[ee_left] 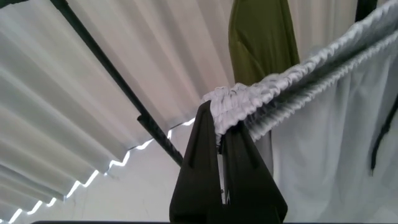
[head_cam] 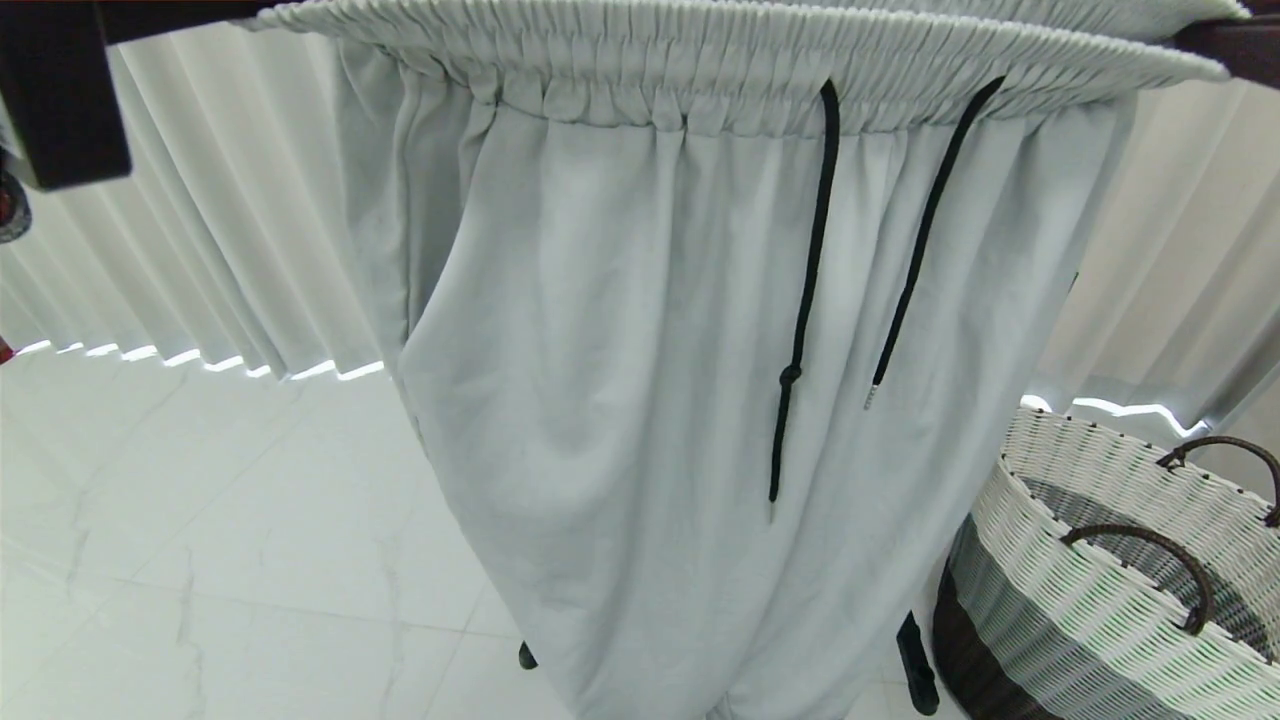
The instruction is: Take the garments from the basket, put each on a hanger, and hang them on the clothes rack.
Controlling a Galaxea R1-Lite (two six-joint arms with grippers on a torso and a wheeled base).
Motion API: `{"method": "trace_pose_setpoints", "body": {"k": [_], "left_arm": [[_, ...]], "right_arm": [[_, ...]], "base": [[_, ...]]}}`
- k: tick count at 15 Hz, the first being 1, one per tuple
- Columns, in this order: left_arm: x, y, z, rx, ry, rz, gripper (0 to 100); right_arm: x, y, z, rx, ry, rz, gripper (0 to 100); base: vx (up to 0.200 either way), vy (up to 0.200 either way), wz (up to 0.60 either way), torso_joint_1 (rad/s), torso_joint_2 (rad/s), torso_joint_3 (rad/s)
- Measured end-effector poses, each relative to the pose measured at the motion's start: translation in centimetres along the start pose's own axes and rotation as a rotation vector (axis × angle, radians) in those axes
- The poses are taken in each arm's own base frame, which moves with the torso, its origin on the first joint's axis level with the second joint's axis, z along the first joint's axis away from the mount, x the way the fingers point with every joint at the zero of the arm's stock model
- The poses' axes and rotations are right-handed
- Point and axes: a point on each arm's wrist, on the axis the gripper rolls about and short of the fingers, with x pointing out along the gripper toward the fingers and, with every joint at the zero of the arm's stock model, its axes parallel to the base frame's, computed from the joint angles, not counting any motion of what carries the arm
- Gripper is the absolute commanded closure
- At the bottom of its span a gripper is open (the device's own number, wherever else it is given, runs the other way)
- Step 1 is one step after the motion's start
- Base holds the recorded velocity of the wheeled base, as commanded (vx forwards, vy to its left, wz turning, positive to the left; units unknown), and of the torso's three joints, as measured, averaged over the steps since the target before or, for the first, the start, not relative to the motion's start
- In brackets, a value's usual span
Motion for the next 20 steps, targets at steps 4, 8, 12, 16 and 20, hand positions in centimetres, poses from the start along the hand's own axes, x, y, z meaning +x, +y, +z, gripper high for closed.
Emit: {"method": "trace_pose_setpoints", "body": {"k": [4,8,12,16,20], "left_arm": [[0.3,0.3,-0.4,0.006,0.036,0.053,100],[0.8,1.0,-1.6,0.022,0.103,0.138,100],[0.7,1.1,-1.9,0.025,0.111,0.143,100],[-0.1,1.6,-2.3,0.027,0.113,0.157,100],[-1.5,2.2,-3.4,0.041,0.123,0.178,100]], "right_arm": [[-0.9,0.8,-0.6,-0.009,-0.011,0.062,0],[-2.8,1.7,-0.5,0.02,-0.067,0.186,0],[-3.6,1.5,-0.8,0.035,-0.096,0.239,0],[-2.4,-0.5,-3.3,-0.008,0.068,0.059,0],[-1.4,-3.6,-9.2,0.004,0.431,-0.262,0]], "base": [[0.0,0.0,0.0,0.0,0.0,0.0],[0.0,0.0,0.0,0.0,0.0,0.0],[0.0,0.0,0.0,0.0,0.0,0.0],[0.0,0.0,0.0,0.0,0.0,0.0],[0.0,0.0,0.0,0.0,0.0,0.0]]}}
